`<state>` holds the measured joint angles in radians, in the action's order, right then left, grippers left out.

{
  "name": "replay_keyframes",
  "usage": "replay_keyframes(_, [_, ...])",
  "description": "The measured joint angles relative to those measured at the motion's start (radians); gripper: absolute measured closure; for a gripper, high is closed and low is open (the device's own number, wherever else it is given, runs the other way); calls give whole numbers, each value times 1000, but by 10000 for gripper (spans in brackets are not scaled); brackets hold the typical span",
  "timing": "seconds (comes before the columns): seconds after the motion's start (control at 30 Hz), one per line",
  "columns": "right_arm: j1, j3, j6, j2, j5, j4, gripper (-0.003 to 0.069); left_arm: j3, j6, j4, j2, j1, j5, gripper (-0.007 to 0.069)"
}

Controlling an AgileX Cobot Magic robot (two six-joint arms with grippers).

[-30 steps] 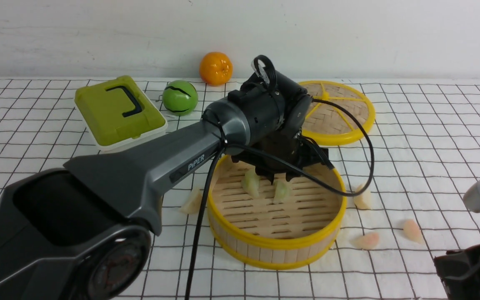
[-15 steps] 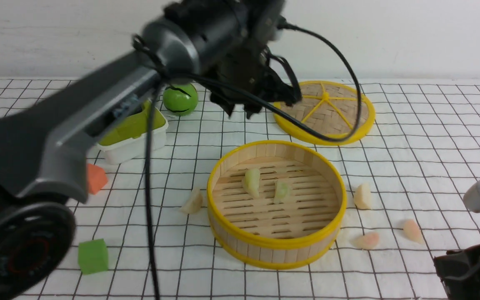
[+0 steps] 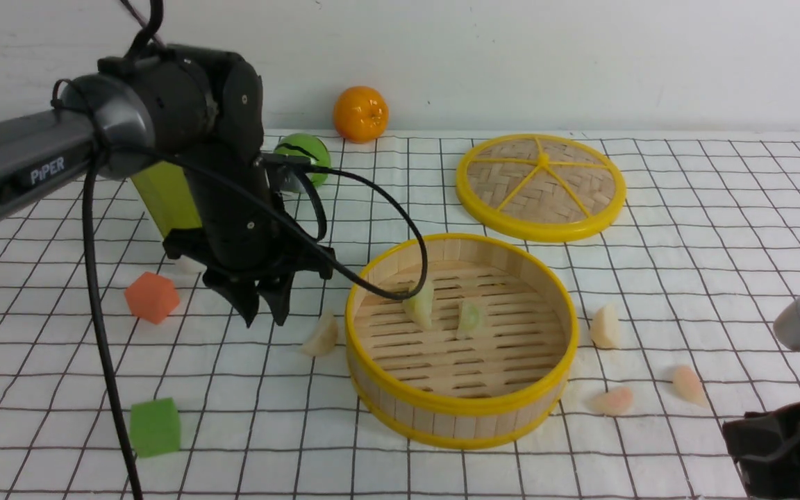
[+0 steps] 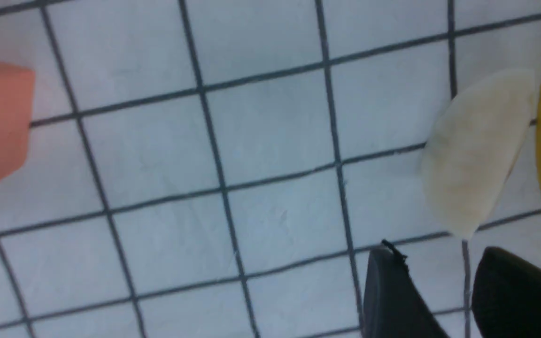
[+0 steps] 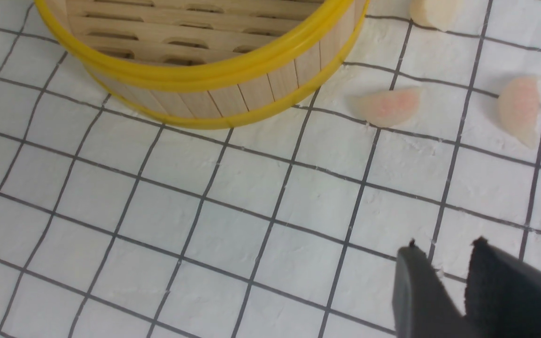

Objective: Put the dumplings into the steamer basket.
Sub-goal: Use the left arm to grab a dumpling

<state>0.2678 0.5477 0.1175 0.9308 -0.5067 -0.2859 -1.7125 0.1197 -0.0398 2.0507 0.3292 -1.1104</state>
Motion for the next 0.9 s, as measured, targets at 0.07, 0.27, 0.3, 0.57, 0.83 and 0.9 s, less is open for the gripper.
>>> replay_keyframes(0.07, [0, 0, 0, 0, 1, 0, 492, 11, 0, -24, 0, 1, 51, 350])
replay_keyframes(0.27, [0, 0, 0, 0, 1, 0, 492, 13, -4, -71, 20, 2, 116, 309])
replay_keyframes(0.3, [0, 0, 0, 0, 1, 0, 492, 13, -10, -75, 30, 3, 118, 307])
replay_keyframes(0.57, [0, 0, 0, 0, 2, 0, 484, 15, -22, -111, 99, 11, 136, 300])
replay_keyframes(0.83, [0, 0, 0, 0, 1, 1, 482, 15, -25, -128, 107, 11, 180, 306])
replay_keyframes(0.9, [0, 0, 0, 0, 1, 1, 482, 15, -26, -128, 108, 11, 193, 347])
